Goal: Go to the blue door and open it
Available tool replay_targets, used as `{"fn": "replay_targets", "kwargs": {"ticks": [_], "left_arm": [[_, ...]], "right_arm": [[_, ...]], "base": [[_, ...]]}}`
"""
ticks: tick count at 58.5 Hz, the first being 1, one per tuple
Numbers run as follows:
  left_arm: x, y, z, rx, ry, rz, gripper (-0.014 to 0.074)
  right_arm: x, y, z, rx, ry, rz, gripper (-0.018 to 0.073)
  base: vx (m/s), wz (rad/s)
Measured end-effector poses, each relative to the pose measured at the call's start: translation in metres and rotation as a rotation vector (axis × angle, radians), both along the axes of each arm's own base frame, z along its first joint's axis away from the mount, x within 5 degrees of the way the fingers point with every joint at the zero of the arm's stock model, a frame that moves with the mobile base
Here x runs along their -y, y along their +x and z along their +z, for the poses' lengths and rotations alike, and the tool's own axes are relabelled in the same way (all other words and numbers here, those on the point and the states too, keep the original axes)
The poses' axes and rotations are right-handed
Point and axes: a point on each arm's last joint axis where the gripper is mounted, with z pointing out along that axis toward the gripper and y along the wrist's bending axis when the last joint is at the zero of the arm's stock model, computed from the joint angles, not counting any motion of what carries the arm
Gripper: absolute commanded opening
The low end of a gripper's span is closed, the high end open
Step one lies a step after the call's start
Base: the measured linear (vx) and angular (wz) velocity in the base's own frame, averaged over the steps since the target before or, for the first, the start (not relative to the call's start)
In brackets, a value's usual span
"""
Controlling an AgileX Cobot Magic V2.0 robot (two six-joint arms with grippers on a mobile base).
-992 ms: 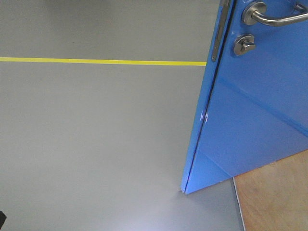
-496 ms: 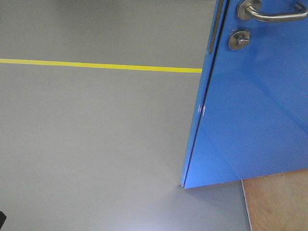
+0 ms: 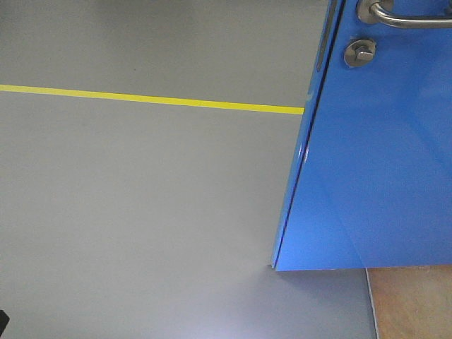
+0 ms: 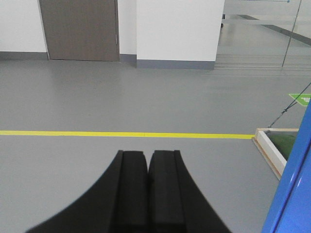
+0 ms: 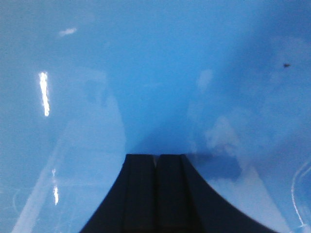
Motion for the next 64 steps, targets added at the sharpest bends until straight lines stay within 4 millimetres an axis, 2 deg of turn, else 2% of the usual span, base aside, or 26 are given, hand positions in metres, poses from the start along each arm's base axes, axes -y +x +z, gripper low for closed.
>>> {"fn": "replay_targets", "kwargs": {"ticks": [37,64], "left_arm": [[0.0,0.0,0.0,0.0,0.0,0.0,0.0073],[0.0,0.0,0.0,0.0,0.0,0.0,0.0073]], "right_arm": [[-0.0086,-0.0016,-0.0014,-0.017,0.0,0.071,-0.0001],[-0.0048,0.0,-0.0004,-0.005,0.001,0.026,-0.0001]], "base": [[0.12,-0.01],[0.11,-0.02]]}}
